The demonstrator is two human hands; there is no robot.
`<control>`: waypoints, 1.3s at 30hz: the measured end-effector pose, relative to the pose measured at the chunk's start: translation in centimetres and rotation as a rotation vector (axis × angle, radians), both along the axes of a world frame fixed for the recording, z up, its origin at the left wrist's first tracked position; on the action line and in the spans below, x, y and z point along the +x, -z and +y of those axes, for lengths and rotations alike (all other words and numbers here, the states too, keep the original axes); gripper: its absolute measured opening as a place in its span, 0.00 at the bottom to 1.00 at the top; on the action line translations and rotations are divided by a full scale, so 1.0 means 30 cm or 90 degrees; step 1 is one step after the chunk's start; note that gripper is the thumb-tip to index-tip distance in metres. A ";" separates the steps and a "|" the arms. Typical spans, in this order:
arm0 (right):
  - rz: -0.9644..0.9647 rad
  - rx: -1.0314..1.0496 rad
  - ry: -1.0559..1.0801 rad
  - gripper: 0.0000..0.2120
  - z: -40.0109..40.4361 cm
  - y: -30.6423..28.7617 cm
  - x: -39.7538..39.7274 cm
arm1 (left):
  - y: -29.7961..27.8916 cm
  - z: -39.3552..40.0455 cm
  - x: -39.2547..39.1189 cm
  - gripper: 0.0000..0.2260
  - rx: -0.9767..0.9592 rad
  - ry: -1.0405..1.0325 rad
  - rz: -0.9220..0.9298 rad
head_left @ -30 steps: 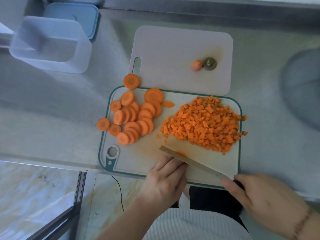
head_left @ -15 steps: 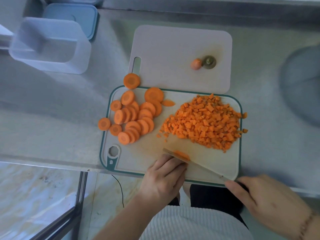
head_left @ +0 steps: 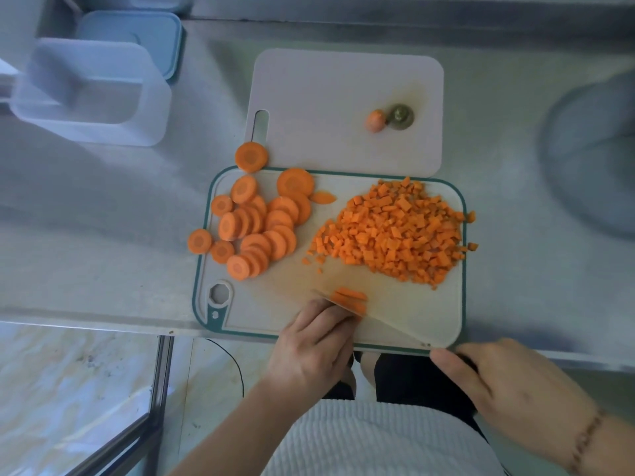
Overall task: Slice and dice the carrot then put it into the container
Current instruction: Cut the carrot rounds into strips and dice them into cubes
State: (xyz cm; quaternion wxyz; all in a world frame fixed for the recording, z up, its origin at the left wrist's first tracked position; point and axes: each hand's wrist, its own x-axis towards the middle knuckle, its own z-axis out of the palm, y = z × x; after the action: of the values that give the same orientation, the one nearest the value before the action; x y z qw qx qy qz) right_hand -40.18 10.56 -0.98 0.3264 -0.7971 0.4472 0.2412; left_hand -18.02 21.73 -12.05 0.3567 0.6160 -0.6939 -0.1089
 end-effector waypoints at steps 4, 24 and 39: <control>0.025 -0.030 -0.035 0.41 0.016 0.003 0.050 | -0.002 -0.002 -0.004 0.04 -0.007 -0.020 0.017; -0.017 -0.020 -0.021 0.37 0.026 0.029 0.112 | -0.022 0.004 0.009 0.03 -0.003 -0.018 -0.026; -0.034 0.009 -0.006 0.35 0.044 0.015 0.108 | -0.044 0.015 0.014 0.16 -0.005 -0.026 -0.054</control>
State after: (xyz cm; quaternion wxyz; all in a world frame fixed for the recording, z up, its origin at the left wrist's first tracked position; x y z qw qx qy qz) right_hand -36.92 11.88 -1.41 0.3426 -0.8030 0.4331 0.2240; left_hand -17.61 22.18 -10.72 0.3319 0.6323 -0.6962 -0.0727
